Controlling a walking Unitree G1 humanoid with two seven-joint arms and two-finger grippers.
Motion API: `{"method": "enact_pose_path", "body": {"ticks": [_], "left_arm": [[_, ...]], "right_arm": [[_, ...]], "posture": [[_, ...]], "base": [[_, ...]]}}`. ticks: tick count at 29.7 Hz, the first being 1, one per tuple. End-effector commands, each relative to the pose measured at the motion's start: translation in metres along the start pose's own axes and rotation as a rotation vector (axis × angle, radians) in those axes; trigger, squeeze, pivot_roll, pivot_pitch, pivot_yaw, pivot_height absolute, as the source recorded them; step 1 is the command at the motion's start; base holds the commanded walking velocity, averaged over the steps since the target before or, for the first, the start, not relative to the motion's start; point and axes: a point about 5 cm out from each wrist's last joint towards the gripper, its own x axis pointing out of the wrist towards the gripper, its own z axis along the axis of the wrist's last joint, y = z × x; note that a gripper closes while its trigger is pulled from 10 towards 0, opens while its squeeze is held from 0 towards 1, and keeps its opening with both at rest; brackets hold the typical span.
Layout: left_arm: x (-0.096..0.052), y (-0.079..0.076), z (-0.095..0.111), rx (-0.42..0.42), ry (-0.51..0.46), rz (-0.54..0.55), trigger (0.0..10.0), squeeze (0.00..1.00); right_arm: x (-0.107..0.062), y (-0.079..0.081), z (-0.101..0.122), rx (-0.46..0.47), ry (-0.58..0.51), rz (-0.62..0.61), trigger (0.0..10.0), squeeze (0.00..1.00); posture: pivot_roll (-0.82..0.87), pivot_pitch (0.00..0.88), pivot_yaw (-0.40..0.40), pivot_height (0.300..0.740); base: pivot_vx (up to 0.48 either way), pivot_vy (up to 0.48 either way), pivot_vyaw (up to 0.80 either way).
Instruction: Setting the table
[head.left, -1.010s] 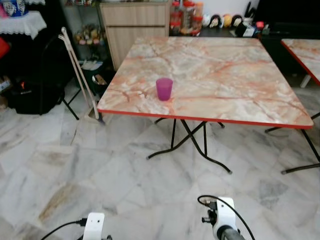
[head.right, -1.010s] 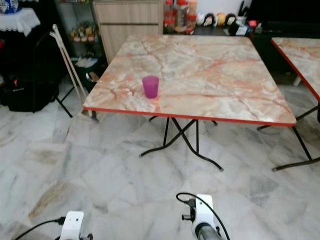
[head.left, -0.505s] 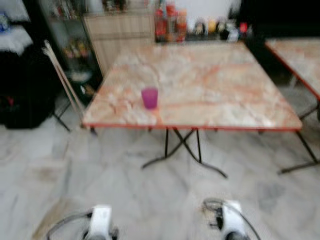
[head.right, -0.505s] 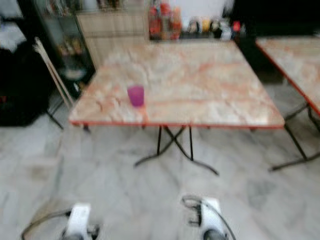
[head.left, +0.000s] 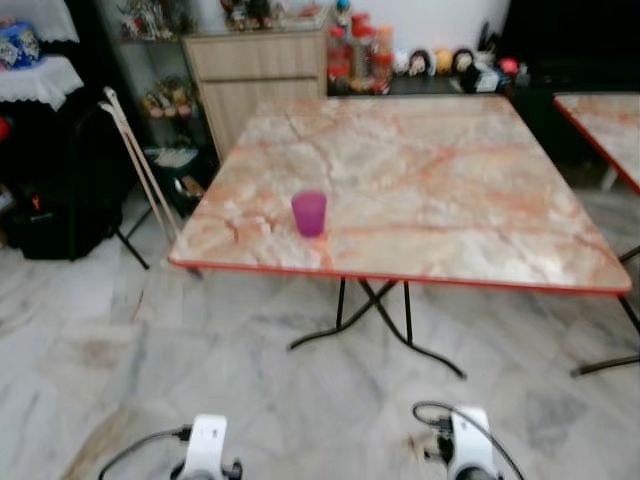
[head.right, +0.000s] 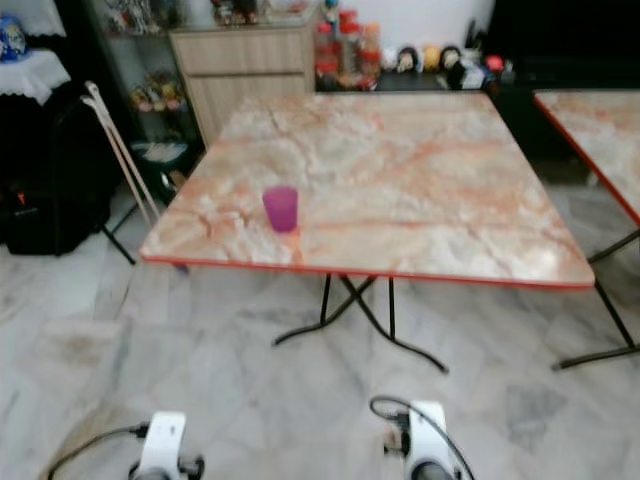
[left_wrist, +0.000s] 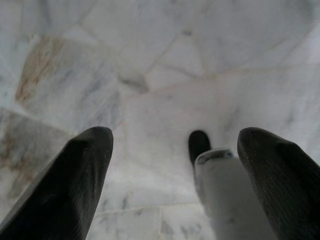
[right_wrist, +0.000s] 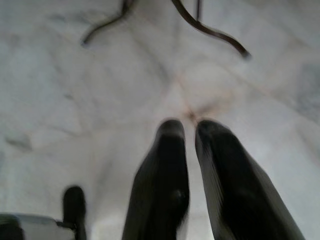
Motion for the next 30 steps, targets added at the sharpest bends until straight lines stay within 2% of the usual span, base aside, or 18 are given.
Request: {"method": "enact_pose_path", "body": {"ticks": [1, 6, 11, 30], "left_arm": [[0.0001, 0.0041, -0.0003, 0.008, 0.004, 0.009, 10.0, 0.00], [0.0002, 0.0037, 0.0002, 0.009, 0.004, 0.005, 10.0, 0.00], [0.0001, 0.0034, -0.0001, 0.014, 0.006, 0.001, 10.0, 0.00], [0.0001, 0.0037, -0.0001, 0.022, 0.004, -0.002, 10.0, 0.00]], "right_arm": [[0.0016, 0.0067, 0.0035, 0.013, -0.005, 0.010, 10.0, 0.00], [0.0016, 0.0063, 0.0015, 0.029, 0.012, 0.000, 10.0, 0.00], [0.0013, 0.0078, 0.0009, 0.031, 0.008, 0.004, 10.0, 0.00], [0.0019, 0.0092, 0.0022, 0.007, 0.009, 0.008, 10.0, 0.00]], "posture": [[-0.01, 0.000, 0.017, 0.740], [-0.01, 0.000, 0.018, 0.740], [-0.02, 0.000, 0.024, 0.740], [-0.02, 0.000, 0.020, 0.740]], "base": [[0.277, 0.000, 0.00], [0.277, 0.000, 0.00], [0.277, 0.000, -0.72], [0.277, 0.000, 0.00]]}}
